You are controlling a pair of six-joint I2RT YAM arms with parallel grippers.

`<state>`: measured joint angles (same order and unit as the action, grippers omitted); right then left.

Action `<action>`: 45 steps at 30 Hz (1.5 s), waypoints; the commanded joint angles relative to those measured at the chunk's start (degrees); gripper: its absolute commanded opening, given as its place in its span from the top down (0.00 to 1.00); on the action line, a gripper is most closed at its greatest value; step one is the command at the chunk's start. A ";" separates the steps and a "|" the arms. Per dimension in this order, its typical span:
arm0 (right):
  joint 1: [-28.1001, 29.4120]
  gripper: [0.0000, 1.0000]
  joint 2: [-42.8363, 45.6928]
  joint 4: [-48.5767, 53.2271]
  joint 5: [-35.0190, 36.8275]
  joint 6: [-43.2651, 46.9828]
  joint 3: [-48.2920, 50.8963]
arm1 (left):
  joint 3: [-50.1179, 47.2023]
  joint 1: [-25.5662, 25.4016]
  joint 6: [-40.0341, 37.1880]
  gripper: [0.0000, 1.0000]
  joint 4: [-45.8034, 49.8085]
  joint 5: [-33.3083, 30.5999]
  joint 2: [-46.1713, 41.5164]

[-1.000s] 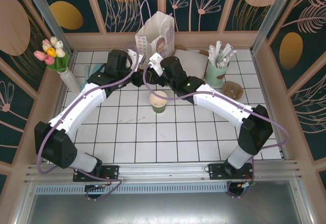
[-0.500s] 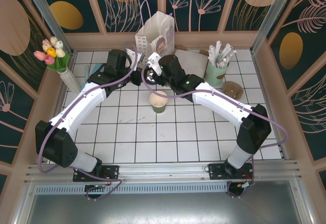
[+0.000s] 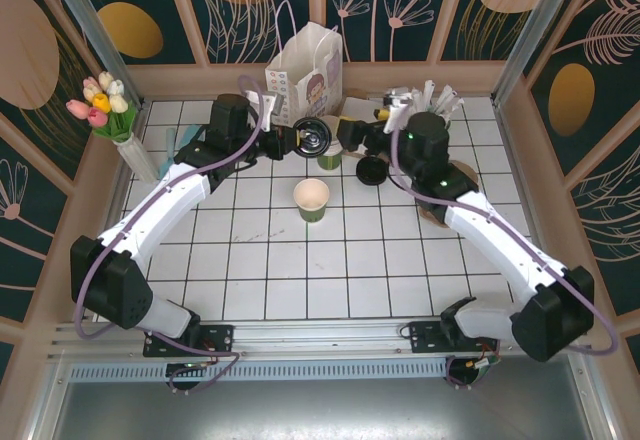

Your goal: Pack the takeout coffee

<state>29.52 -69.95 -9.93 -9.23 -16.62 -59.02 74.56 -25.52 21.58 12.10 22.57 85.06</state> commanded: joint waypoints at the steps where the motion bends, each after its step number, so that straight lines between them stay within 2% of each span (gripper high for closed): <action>1: -1.34 0.01 2.38 -11.34 -13.86 -9.83 5.62 | 1.45 -0.41 7.55 1.00 -3.99 1.28 0.00; 6: -1.30 0.02 0.71 -6.43 -11.43 -12.45 2.91 | 1.47 -0.41 11.35 1.00 -5.83 3.11 -0.15; 9: -0.99 0.05 -2.99 -7.34 -17.58 -13.83 0.50 | 0.85 -0.42 11.55 1.00 -7.17 4.01 0.04; 12: -0.44 0.08 -6.53 -6.63 -19.75 -14.54 -2.45 | 1.11 -0.38 12.82 1.00 -6.90 4.46 0.54; 18: -0.42 0.23 -10.28 -2.25 -19.39 -15.90 -5.84 | 0.68 -0.39 15.11 1.00 -7.92 5.23 0.64; 23: -0.52 0.33 -11.77 -3.01 -24.83 -14.20 -7.55 | 0.14 -0.37 15.75 1.00 -9.15 6.31 0.46; 25: -0.42 0.40 -12.76 -2.21 -24.62 -13.75 -8.86 | -0.07 -0.41 15.66 0.98 -9.27 6.47 0.33; 29: -0.40 0.46 -13.53 -2.22 -24.93 -13.05 -9.78 | -0.03 -0.40 15.62 0.96 -9.85 7.05 0.22; 35: -0.17 0.51 -13.49 2.09 -24.84 -10.02 -11.89 | -1.96 -0.39 14.51 0.96 -12.42 7.53 -1.33; 41: -0.07 0.61 -13.20 6.61 -24.21 -8.27 -13.94 | -2.32 -0.41 13.73 0.95 -11.74 7.06 -1.65; 43: 0.01 0.61 -13.23 8.50 -24.38 -7.48 -14.73 | -2.70 -0.41 13.68 0.94 -12.07 6.99 -2.07; 45: 0.10 0.56 -13.57 10.27 -24.17 -6.62 -15.38 | -3.18 -0.40 13.66 0.93 -12.61 6.97 -2.59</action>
<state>29.04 -83.42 -2.22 -32.84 -25.58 -71.85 72.18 -25.52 36.29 1.83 28.73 84.38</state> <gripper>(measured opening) 0.426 0.110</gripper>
